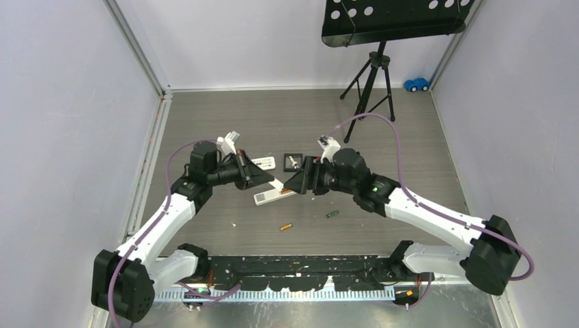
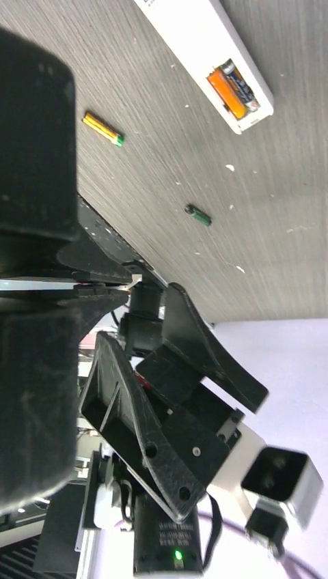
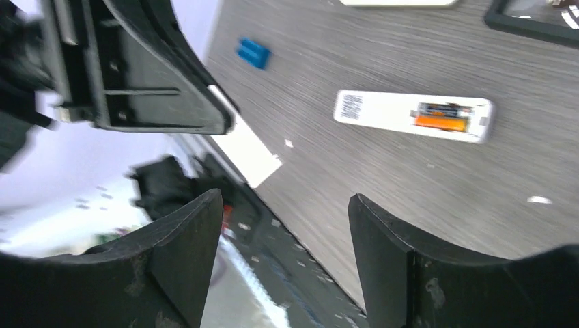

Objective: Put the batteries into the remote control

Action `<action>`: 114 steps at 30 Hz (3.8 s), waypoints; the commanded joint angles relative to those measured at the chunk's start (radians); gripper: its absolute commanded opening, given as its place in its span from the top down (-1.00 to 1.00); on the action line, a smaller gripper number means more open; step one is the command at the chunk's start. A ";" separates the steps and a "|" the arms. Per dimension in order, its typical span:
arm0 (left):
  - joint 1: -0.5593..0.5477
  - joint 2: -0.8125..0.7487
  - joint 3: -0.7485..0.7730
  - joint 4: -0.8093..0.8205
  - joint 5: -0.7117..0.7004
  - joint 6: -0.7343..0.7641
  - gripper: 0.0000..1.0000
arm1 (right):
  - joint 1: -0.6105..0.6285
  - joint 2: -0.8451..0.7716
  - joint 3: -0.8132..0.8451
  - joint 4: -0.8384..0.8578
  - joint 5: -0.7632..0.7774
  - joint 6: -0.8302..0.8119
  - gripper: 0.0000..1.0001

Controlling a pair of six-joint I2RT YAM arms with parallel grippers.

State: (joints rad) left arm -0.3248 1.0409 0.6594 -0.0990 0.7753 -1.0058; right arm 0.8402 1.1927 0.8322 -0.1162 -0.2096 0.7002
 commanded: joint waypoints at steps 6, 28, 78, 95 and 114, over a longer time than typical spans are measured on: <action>0.004 -0.121 -0.050 0.284 -0.166 -0.252 1.00 | 0.002 -0.032 -0.135 0.541 0.081 0.550 -0.39; 0.004 -0.178 -0.094 0.248 -0.195 -0.284 0.95 | -0.003 0.111 -0.146 0.782 0.045 0.639 0.99; -0.068 0.381 0.013 -0.237 -0.416 0.233 0.80 | -0.181 0.440 -0.016 0.370 -0.160 -0.019 0.99; -0.068 0.402 0.067 -0.247 -0.493 0.278 0.82 | -0.182 0.498 0.022 0.296 -0.176 0.031 0.99; -0.068 0.226 0.061 -0.348 -0.706 0.265 -0.01 | -0.182 0.538 0.045 0.185 -0.131 0.023 0.98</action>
State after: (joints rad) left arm -0.3923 1.2499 0.7029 -0.4435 0.1204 -0.7494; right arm 0.6502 1.7058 0.8604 0.1249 -0.3794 0.7509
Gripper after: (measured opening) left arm 0.488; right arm 0.038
